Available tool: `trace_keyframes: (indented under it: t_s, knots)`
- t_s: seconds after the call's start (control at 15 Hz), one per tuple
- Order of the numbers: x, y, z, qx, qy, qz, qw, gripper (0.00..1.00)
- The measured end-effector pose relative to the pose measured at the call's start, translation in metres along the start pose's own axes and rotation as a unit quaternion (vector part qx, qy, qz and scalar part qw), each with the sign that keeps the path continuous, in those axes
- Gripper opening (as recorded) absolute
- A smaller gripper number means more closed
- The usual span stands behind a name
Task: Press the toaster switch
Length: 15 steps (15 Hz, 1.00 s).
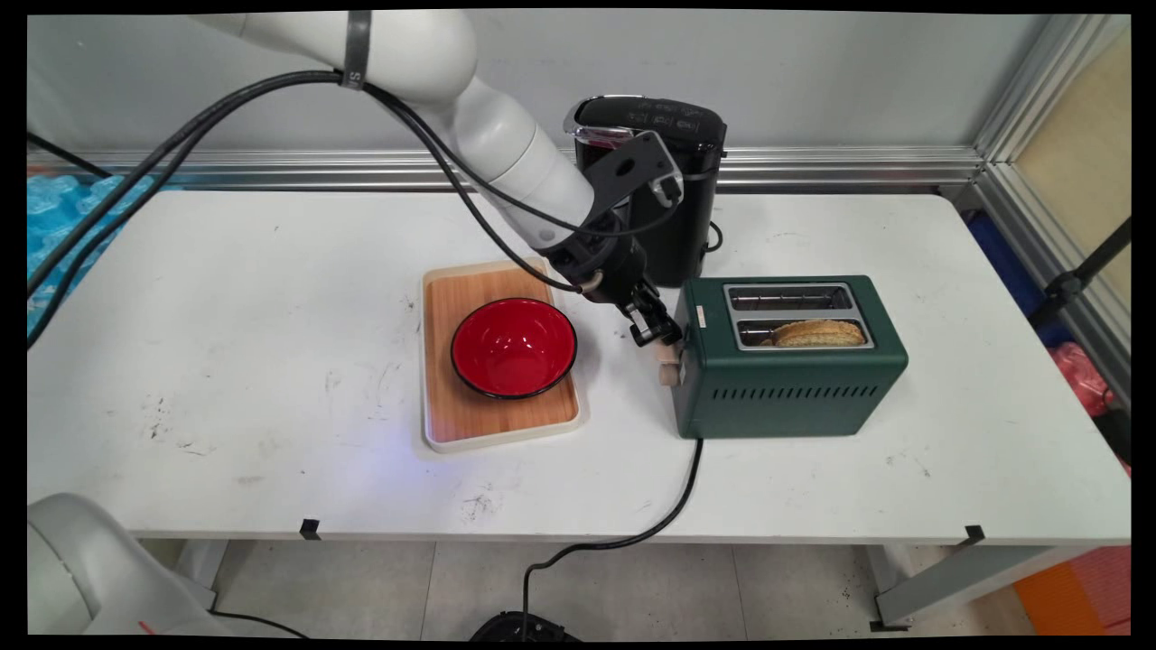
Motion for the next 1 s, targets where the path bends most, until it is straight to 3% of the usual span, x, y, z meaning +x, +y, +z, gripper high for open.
trace_keyframes:
  t_s: [1.0]
  knots:
    - [-0.029,0.003,0.005,-0.008,-0.008,-0.001,0.9999,0.00]
